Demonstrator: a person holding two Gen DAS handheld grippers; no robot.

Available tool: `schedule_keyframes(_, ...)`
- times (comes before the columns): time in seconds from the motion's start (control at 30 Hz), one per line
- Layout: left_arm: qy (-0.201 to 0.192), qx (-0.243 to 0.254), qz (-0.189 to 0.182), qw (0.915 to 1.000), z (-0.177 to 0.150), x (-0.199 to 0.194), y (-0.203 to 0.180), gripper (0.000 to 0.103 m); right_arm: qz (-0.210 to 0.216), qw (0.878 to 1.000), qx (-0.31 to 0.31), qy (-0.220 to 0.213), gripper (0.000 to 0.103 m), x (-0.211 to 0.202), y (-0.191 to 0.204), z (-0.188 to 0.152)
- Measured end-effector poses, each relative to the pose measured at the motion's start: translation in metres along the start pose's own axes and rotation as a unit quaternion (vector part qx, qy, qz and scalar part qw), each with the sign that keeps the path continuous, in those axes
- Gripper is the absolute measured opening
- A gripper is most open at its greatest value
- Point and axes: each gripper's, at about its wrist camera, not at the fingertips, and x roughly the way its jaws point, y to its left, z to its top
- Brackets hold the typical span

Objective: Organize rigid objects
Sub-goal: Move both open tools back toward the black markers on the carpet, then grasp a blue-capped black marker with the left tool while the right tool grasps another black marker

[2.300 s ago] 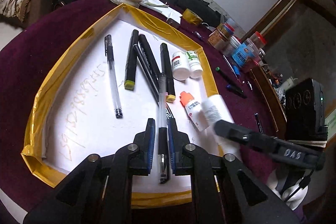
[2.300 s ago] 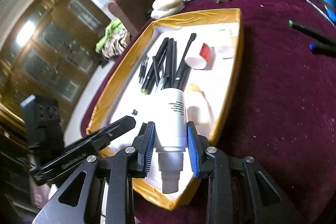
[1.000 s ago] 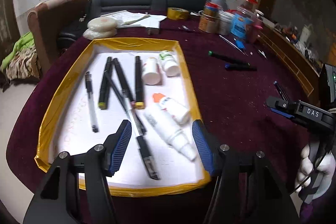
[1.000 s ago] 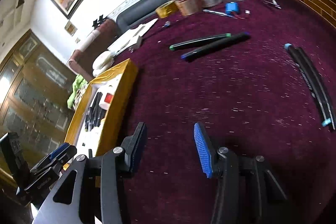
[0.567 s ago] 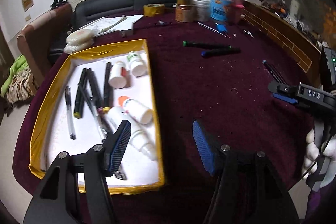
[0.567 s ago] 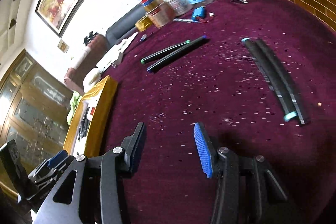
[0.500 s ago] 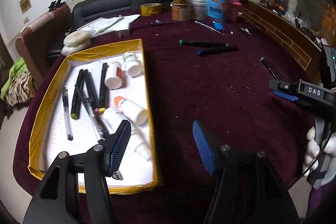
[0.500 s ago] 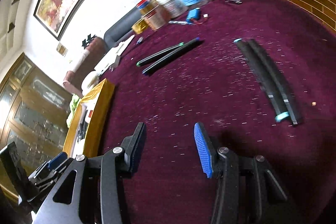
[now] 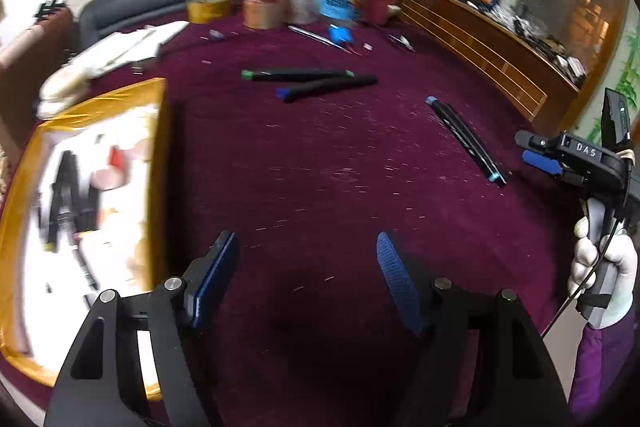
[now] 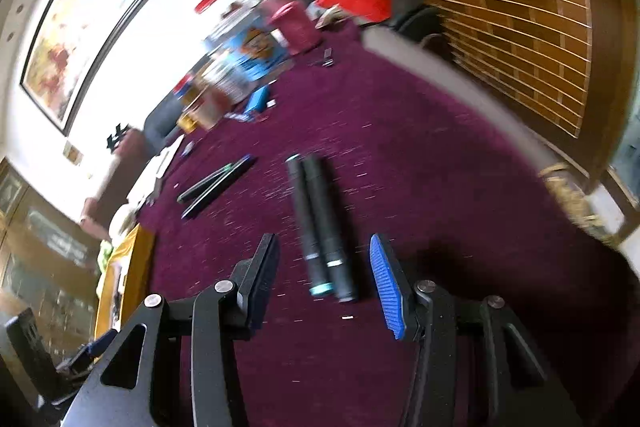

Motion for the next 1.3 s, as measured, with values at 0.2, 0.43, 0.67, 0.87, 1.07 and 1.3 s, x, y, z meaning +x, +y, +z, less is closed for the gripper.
schedule_keyframes(0.2, 0.025, 0.007, -0.033, 0.9991, 0.012, 0.05, -0.017, 0.071, -0.024, 1.0, 0.007, 0.007, 0.043, -0.001, -0.016, 0.004)
schedule_keyframes(0.43, 0.03, 0.008, -0.044, 0.9986, 0.011, 0.068, -0.019, 0.094, -0.044, 0.998, -0.034, 0.026, 0.043, 0.019, 0.002, 0.006)
schedule_keyframes(0.67, 0.056, 0.06, -0.017, 0.9965, 0.007, 0.071, -0.04, 0.103, -0.013, 0.994, -0.094, 0.047, 0.042, 0.049, 0.04, 0.011)
schedule_keyframes(0.87, 0.058, 0.067, -0.009, 0.996, 0.003, 0.07, -0.042, 0.103, -0.021, 0.988, -0.131, 0.075, 0.043, 0.081, 0.056, 0.018)
schedule_keyframes(1.07, 0.057, 0.065, -0.015, 0.9961, 0.007, 0.073, -0.039, 0.103, 0.003, 0.987, -0.119, 0.107, 0.043, 0.096, 0.057, 0.017)
schedule_keyframes(1.3, 0.057, 0.064, -0.018, 0.9961, 0.008, 0.075, -0.037, 0.103, 0.092, 0.971, -0.129, 0.177, 0.031, 0.103, 0.084, -0.013)
